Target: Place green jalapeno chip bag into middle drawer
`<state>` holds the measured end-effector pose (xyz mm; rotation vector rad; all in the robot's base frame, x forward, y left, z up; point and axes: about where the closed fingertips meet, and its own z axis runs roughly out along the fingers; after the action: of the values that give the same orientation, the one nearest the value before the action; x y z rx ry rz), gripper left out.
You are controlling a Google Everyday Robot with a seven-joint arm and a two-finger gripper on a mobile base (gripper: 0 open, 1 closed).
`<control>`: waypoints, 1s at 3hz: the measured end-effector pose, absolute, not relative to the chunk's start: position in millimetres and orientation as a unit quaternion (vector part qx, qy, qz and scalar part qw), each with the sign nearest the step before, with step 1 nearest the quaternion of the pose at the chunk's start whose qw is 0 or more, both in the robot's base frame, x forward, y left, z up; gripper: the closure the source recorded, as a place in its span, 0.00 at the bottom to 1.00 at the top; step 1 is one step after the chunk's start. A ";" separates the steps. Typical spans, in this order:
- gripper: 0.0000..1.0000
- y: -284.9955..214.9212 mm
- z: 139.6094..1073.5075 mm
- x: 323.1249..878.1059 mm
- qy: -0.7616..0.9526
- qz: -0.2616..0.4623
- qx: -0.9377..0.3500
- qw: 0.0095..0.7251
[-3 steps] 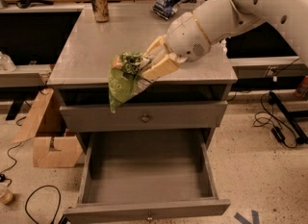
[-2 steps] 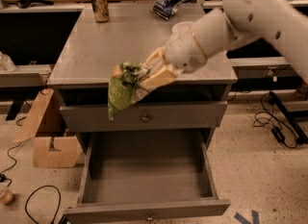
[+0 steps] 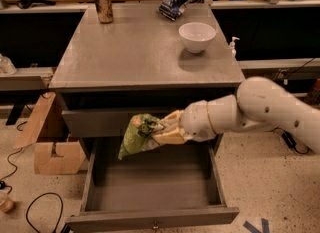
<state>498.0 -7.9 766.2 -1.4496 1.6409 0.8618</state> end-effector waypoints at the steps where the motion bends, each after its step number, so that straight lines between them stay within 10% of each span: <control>1: 1.00 -8.8 693.9 491.0 0.679 0.354 -0.529 0.366; 3: 1.00 12.1 578.5 498.3 0.726 0.386 -0.473 0.317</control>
Offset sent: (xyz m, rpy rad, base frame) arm 0.0046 0.0119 -0.2104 -0.0159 0.2921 -0.1555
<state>498.3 12.1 578.5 -1.2465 1.9104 1.0167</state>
